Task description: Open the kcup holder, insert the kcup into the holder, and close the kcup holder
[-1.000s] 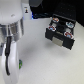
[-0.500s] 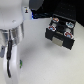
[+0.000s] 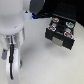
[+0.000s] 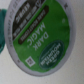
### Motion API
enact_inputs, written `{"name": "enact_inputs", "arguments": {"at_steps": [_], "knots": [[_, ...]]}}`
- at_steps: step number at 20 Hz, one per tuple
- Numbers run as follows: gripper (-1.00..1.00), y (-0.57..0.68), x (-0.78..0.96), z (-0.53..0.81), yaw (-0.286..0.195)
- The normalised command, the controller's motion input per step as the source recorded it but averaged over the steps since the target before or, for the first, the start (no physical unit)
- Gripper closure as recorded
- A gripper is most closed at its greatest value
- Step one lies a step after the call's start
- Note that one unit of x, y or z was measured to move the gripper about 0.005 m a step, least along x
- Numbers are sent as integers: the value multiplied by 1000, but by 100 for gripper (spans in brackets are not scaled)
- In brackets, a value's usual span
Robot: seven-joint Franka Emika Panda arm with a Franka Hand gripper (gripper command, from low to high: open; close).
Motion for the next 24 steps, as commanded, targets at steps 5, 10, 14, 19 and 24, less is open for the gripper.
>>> {"name": "enact_inputs", "arguments": {"at_steps": [5,10,14,19,24], "knots": [[100,-33,176,118,-91],[100,-1,130,280,-79],[100,190,72,672,-63],[100,360,25,869,-32],[100,517,23,819,22]]}}
